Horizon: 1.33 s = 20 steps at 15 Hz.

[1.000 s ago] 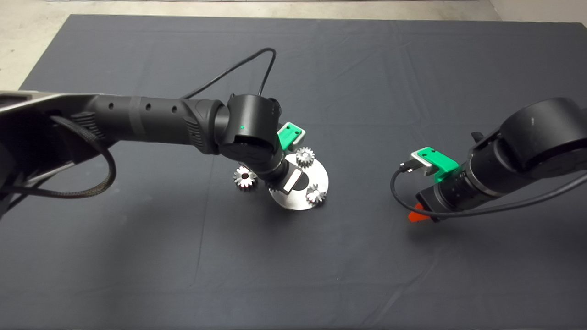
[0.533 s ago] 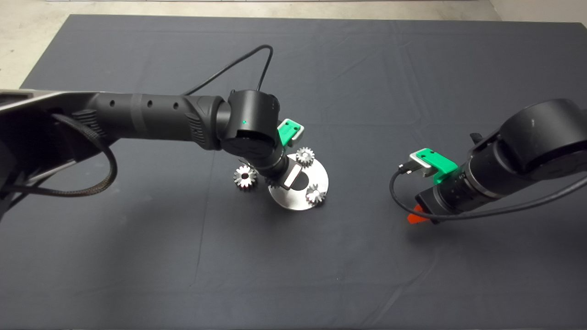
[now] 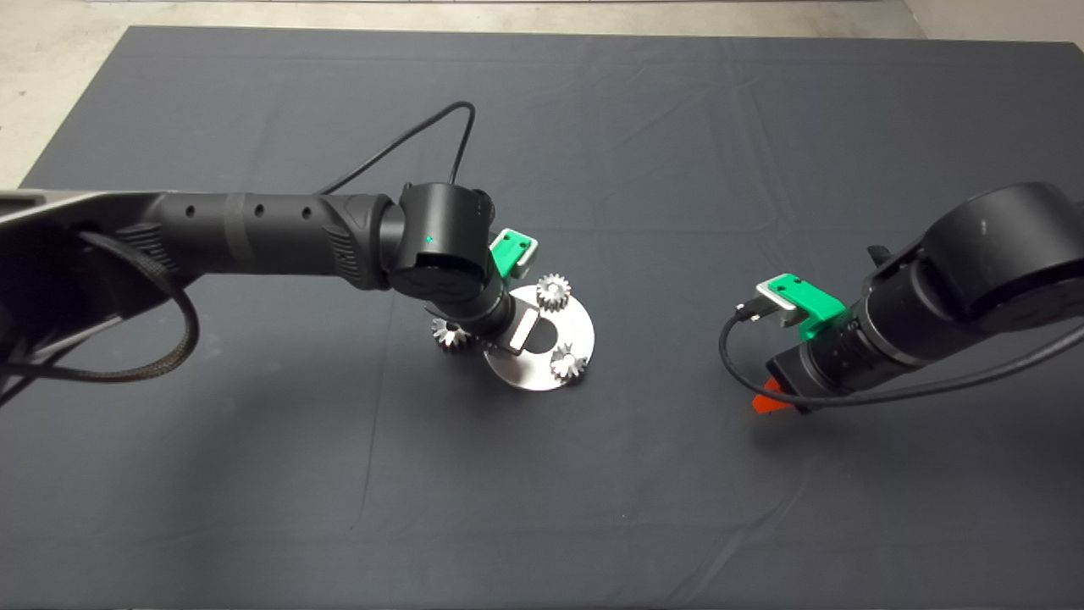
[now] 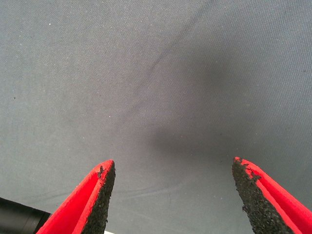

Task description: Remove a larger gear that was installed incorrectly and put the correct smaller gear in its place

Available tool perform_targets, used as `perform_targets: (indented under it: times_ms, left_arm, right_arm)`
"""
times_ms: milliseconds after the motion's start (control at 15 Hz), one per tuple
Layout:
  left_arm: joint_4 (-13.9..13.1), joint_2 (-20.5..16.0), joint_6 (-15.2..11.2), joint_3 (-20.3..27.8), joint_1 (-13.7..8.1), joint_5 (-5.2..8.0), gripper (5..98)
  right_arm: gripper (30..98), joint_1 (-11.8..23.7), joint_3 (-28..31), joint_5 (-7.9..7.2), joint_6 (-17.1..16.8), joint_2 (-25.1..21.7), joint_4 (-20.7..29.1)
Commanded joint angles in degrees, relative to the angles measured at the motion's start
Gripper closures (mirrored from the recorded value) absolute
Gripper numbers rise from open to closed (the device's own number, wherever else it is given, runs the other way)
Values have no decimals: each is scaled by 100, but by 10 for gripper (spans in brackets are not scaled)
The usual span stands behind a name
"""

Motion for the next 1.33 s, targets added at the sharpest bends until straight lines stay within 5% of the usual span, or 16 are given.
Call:
perform_targets:
  times_ms: [0,267,467,1067,1267]
  left_arm:
    - [34,-34,-11,-21,-89,201,786]
    - [26,18,-46,49,-80,209,759]
    - [26,36,-327,54,-80,253,730]
    - [-18,68,-389,242,61,259,598]
    - [-68,-8,-389,282,1,436,545]
  right_arm:
    - [649,91,3,-417,17,23,-151]
    - [649,91,-15,-417,17,93,-160]
    - [649,83,3,-417,17,93,-160]
    - [649,82,47,-408,52,102,-151]
    - [649,133,63,-408,98,85,-158]
